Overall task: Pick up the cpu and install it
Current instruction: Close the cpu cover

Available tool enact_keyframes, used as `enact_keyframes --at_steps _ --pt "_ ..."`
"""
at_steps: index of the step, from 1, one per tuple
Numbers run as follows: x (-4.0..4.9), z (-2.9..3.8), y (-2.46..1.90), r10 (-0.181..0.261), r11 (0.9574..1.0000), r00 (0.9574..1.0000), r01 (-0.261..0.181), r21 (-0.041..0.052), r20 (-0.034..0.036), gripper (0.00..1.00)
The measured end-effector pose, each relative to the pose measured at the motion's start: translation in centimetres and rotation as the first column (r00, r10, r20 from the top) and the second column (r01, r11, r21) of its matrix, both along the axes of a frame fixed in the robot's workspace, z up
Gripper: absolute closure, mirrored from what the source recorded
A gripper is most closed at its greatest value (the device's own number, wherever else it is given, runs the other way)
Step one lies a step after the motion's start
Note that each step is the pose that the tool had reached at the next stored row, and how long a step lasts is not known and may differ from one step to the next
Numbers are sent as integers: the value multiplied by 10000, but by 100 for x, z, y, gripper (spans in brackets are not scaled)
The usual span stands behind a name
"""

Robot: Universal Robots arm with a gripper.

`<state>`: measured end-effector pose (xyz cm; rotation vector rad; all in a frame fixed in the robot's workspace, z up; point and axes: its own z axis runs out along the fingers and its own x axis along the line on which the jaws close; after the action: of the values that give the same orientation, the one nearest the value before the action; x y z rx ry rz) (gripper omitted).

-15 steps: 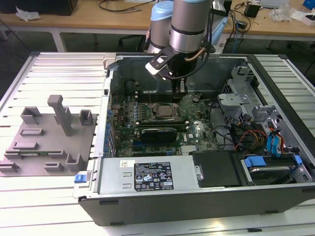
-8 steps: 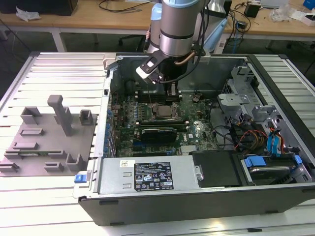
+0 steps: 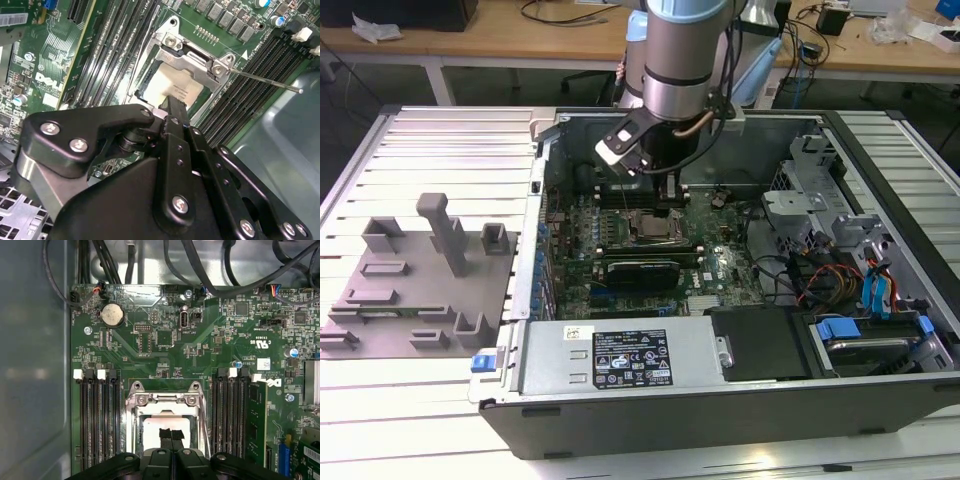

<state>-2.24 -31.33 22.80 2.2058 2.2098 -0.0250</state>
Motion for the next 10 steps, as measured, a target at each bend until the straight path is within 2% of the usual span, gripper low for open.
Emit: enact_keyframes --at_steps 10 --pt "-15 -13 0 1 10000 10000 -1 0 7 89"
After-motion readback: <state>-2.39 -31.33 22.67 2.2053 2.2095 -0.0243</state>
